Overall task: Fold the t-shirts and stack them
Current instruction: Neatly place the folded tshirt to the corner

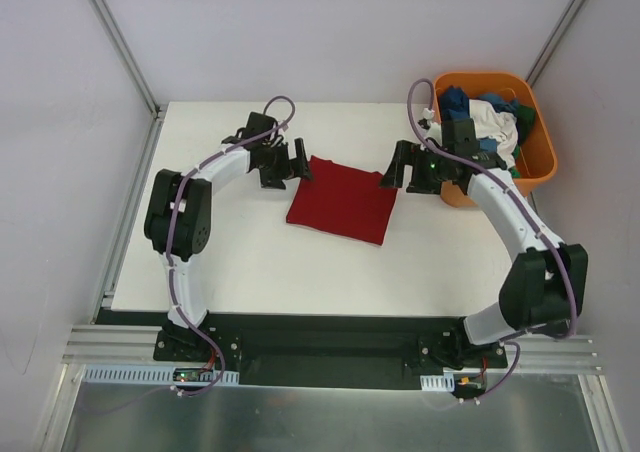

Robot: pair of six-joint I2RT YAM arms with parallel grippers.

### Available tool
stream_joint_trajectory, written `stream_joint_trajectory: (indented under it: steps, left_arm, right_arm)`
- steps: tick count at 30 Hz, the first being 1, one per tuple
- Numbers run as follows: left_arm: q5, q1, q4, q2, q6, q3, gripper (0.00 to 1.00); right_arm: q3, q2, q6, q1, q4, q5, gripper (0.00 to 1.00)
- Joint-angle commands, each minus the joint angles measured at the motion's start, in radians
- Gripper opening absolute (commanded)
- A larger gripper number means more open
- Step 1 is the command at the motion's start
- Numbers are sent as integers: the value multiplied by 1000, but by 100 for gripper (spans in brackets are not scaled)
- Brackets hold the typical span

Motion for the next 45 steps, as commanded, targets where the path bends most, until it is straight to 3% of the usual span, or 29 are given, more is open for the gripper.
stream_joint_trajectory:
  steps: [1,4,5,10,11,12,14,19,23,28,32,34,39,45]
  left_arm:
    - [-23,-31,-63,54,48,27,99]
    - [-32,-48,-99,98,50,57,90]
    - [-30,-54,-105,112,50,64,80]
    - [-136,-99,-157,143,58,75,56]
    - [-135,-106,-163,148,58,74,48]
    - [-128,-110,-166,145,56,67,26]
    - [-145,-120,-178,128,55,40,0]
    - [-312,-120,-201,-10,103,-144,0]
    - [-435,-117,-252,-212,142,-305,0]
    - [-599,-68,-332,-361,115,-478,0]
    - [-752,5,-408,-453,62,-520,0]
    - [-919,30,-441,-466,42,-519,0]
    - [-1000,105,-450,-457,156,-459,0]
    - [-963,225,-381,-477,389,-462,0]
  right_arm:
    - [-86,-134,-43,-6,61,14,97]
    - [-129,-188,-43,-6,61,38,97]
    - [-138,-199,-43,-6,64,46,97]
    - [-169,-239,-46,-6,74,60,97]
    - [-174,-243,-47,-6,77,55,97]
    - [-177,-251,-49,-8,87,55,97]
    - [-189,-257,-49,-11,94,58,97]
    - [-217,-272,-52,-34,125,55,97]
    - [-236,-259,-46,-58,154,26,97]
    - [-243,-223,-46,-88,166,-4,97]
    - [-244,-206,-50,-103,179,-17,97]
    - [-243,-205,-50,-112,185,-20,97]
    - [-232,-185,-49,-150,194,-55,97]
    - [-247,-179,-47,-195,219,-66,97]
